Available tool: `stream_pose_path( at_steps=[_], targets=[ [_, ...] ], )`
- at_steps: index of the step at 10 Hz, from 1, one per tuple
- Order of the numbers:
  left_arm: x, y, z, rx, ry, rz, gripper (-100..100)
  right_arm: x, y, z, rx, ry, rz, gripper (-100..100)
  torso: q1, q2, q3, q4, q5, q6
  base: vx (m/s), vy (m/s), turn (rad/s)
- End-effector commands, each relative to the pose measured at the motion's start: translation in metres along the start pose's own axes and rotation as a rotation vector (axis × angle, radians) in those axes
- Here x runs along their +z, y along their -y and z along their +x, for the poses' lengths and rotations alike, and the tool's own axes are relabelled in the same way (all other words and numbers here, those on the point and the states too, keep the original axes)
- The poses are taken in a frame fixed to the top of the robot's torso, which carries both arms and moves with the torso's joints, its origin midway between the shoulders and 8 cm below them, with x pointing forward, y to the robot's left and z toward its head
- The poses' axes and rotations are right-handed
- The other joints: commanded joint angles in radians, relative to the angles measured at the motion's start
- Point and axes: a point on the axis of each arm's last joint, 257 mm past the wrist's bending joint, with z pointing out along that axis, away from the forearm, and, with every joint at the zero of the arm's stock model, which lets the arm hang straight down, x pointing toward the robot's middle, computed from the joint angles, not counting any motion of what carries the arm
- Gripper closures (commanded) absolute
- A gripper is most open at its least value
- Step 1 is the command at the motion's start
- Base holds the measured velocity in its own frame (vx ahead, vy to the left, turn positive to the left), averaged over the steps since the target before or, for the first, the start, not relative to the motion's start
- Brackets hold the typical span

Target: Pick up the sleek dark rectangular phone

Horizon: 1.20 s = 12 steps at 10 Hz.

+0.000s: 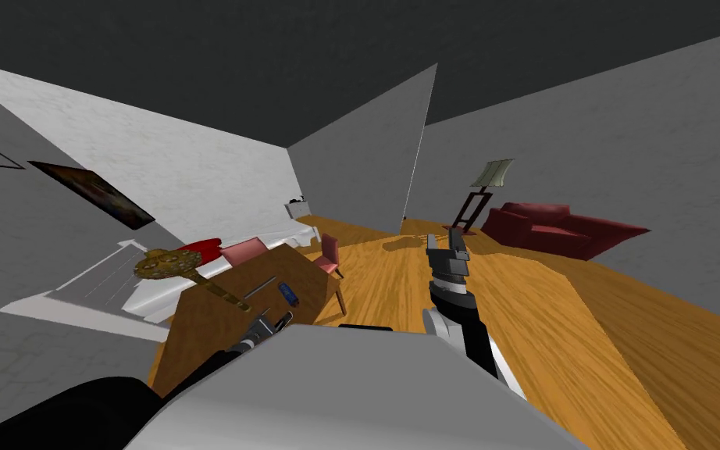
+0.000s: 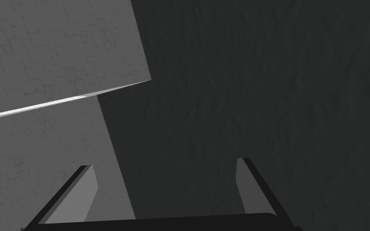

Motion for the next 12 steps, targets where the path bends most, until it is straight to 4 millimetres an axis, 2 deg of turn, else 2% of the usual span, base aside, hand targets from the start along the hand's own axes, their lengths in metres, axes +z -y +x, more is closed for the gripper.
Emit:
stream_pose_path(
  at_steps=[1, 3, 4, 6, 7, 9, 10, 11, 12],
  targets=[
    [0.002, -0.004, -0.017, -0.023, 0.032, -0.031, -100, 0.000, 0.000, 0.000, 0.000, 0.000, 0.000, 0, 0.000, 0.000, 0.000, 0.000, 0.000, 0.000, 0.040, 0.023, -0.146],
    [-0.010, -0.026, -0.065, -0.106, 0.135, -0.114, -100, 0.000, 0.000, 0.000, 0.000, 0.000, 0.000, 0, 0.000, 0.000, 0.000, 0.000, 0.000, 0.000, 0.045, 0.024, -0.341],
    [-0.011, -0.030, -0.067, -0.107, 0.145, -0.131, -100, 0.000, 0.000, 0.000, 0.000, 0.000, 0.000, 0, 0.001, 0.000, 0.000, 0.000, 0.000, 0.000, 0.040, 0.037, -0.103],
    [-0.029, -0.053, -0.109, -0.185, 0.245, -0.205, -100, 0.000, 0.000, 0.000, 0.000, 0.000, 0.000, 0, 0.000, 0.000, 0.000, 0.000, 0.000, 0.000, 0.051, 0.023, -0.296],
    [-0.030, -0.057, -0.111, -0.187, 0.253, -0.222, -100, 0.000, 0.000, 0.000, 0.000, 0.000, 0.000, 0, 0.000, -0.001, 0.000, 0.000, 0.000, 0.000, 0.037, 0.035, -0.128],
    [-0.052, -0.079, -0.147, -0.265, 0.348, -0.289, -100, 0.000, 0.000, 0.000, 0.000, 0.000, 0.000, 0, 0.000, 0.000, 0.000, 0.000, 0.000, 0.000, 0.043, 0.031, -0.272],
    [-0.053, -0.082, -0.148, -0.266, 0.354, -0.303, -100, 0.000, 0.000, 0.000, 0.000, 0.000, 0.000, 0, 0.000, 0.000, 0.000, 0.000, 0.000, 0.000, 0.035, 0.033, -0.089],
    [-0.065, -0.094, -0.164, -0.303, 0.400, -0.336, -100, 0.000, 0.000, 0.000, 0.000, 0.000, 0.000, 0, 0.000, 0.000, 0.000, 0.000, 0.000, -0.001, 0.034, 0.027, -0.130],
    [-0.066, -0.094, -0.164, -0.304, 0.402, -0.340, -100, 0.000, 0.000, 0.000, 0.000, 0.000, 0.000, 0, 0.000, 0.000, 0.000, 0.000, 0.000, -0.001, 0.027, 0.023, -0.104]
  ],
)
